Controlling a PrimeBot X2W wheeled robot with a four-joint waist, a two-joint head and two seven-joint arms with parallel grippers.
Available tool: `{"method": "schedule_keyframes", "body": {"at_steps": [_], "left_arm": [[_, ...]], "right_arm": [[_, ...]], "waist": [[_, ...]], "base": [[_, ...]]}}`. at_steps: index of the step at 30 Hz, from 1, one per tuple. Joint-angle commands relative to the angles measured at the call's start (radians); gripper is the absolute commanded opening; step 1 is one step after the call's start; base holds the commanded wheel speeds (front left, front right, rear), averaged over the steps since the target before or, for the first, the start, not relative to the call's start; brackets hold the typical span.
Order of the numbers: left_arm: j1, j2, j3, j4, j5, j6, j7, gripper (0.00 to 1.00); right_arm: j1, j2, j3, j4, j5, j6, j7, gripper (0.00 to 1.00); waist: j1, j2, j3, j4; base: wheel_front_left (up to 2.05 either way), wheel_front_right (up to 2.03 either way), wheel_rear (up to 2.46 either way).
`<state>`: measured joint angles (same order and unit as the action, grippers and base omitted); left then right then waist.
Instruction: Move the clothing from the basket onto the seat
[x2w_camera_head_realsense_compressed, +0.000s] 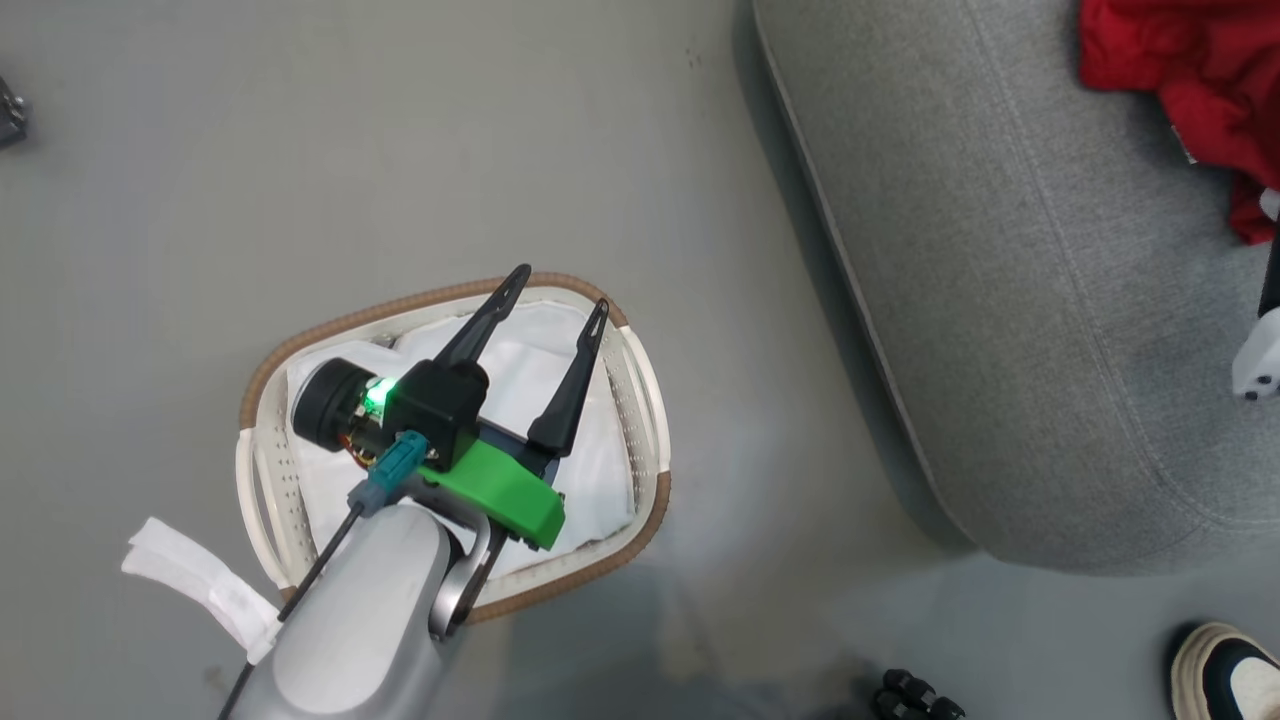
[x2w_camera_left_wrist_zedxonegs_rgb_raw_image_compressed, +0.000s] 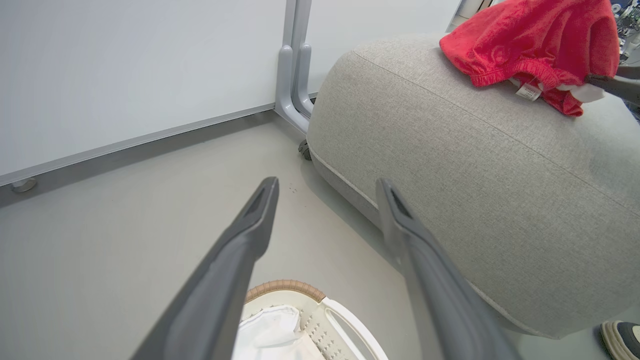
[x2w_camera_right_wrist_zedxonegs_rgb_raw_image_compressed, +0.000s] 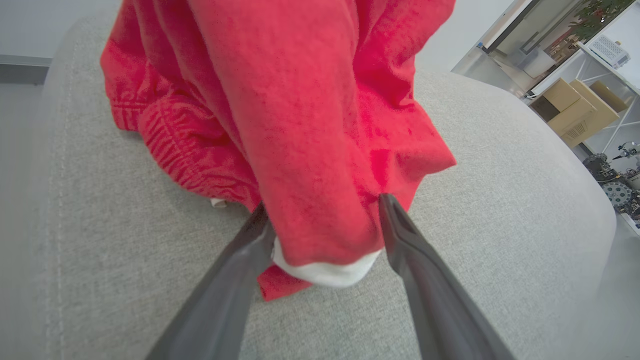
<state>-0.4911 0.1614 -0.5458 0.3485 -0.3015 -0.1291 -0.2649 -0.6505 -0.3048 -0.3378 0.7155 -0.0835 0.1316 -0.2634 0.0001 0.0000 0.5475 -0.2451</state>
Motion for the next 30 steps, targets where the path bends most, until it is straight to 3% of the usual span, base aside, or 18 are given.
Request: {"method": "schedule_keyframes", "body": {"at_steps": [1,13,30], "left_arm": [[0.029,-0.008,0.011,0.004,-0.002,-0.002,0.001,1.0],[0.178,-0.055,0.163,0.005,0.039,-0.002,0.001,1.0],[0.285,-0.1,0.449,-0.005,0.136,0.013,0.001,1.0]], "right_arm": [[0.037,0.005,-0.004,-0.014,0.006,-0.002,-0.002,1.0],[0.214,0.099,0.095,-0.14,0.048,-0.002,-0.002,1.0],[0.245,0.22,0.315,-0.287,0.129,-0.002,-0.002,1.0]], "waist": [[-0.0001,0.0,-0.082,0.0],[-0.0001,0.0,-0.241,0.062],[-0.0001,0.0,-0.342,0.173]], "base": [[0.0,0.0,0.0],[0.0,0.0,0.0],[0.0,0.0,0.0]]}}
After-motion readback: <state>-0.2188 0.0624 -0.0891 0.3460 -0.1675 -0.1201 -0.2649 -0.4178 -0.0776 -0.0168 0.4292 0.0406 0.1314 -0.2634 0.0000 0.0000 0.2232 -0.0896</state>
